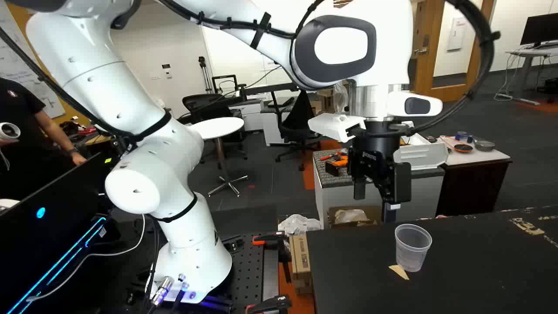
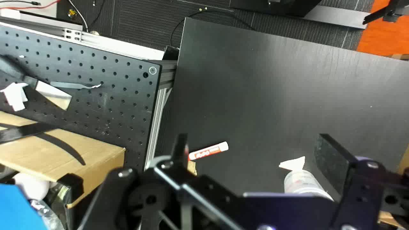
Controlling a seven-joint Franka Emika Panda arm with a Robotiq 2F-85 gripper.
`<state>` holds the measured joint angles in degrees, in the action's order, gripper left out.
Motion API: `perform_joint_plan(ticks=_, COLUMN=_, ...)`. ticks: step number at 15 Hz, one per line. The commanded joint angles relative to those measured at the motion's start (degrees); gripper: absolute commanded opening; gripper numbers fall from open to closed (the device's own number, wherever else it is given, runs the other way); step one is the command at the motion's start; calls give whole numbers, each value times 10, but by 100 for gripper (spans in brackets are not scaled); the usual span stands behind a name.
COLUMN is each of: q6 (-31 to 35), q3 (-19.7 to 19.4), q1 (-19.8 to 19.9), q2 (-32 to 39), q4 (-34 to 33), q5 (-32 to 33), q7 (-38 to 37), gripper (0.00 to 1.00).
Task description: Put the marker in the cup
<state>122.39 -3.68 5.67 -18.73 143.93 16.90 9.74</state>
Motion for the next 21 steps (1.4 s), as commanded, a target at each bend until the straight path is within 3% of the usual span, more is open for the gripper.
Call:
perform_joint_plan(ticks=1, q6=-1, q3=-3, q1=-4, q2=0, q4=-1, q5=1, q7=-1, gripper=100)
perform_joint_plan(ticks=16, q6=21, q3=-2, q1=-4, q2=26, q4=-32, q5=-2, q7=-14, gripper=100)
perform_joint_plan(ticks=19, q6=29, q3=-9, q1=-10, q2=43, q4=-56, q5=-40, q7=-8, gripper=100)
perform_joint_plan(ticks=21, q6=41, q3=-18, q1=-19, q2=56, q4=-70, q5=-107, q7=7, gripper=100)
